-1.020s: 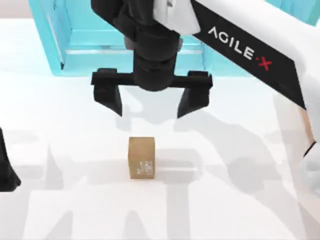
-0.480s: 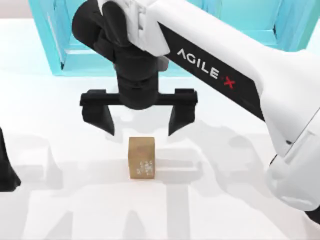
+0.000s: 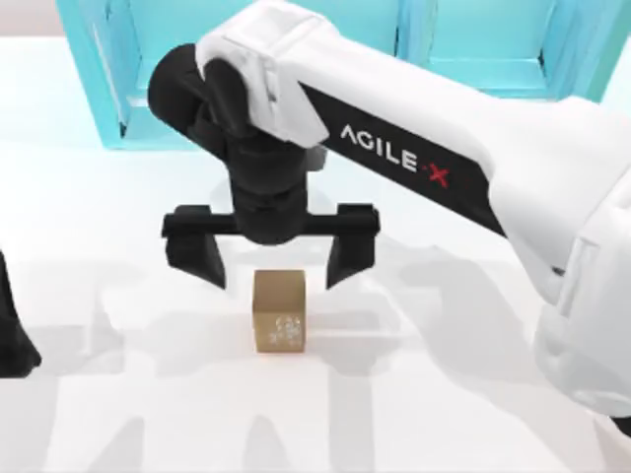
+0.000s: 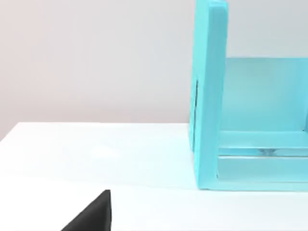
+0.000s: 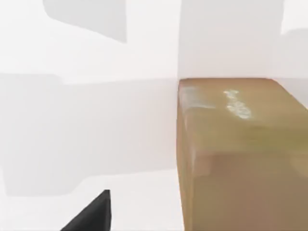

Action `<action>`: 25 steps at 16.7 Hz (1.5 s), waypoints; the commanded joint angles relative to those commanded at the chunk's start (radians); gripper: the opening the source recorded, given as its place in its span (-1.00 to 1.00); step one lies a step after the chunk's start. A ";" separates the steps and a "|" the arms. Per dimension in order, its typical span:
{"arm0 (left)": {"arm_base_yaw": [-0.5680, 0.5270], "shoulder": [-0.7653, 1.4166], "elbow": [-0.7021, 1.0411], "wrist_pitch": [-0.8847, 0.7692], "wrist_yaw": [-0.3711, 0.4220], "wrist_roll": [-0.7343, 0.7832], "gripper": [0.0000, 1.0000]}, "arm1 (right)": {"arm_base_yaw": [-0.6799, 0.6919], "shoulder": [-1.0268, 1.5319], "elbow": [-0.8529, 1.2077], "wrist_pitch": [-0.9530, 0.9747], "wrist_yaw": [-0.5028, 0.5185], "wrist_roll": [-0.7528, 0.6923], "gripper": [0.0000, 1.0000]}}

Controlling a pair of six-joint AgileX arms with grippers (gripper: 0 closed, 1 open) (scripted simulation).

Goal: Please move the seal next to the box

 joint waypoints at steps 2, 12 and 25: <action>0.000 0.000 0.000 0.000 0.000 0.000 1.00 | 0.001 -0.015 -0.118 0.099 0.000 0.002 1.00; 0.000 0.000 0.000 0.000 0.000 0.000 1.00 | 0.005 -0.033 -0.289 0.257 0.000 0.005 0.85; 0.000 0.000 0.000 0.000 0.000 0.000 1.00 | 0.005 -0.033 -0.289 0.257 0.000 0.005 -1.00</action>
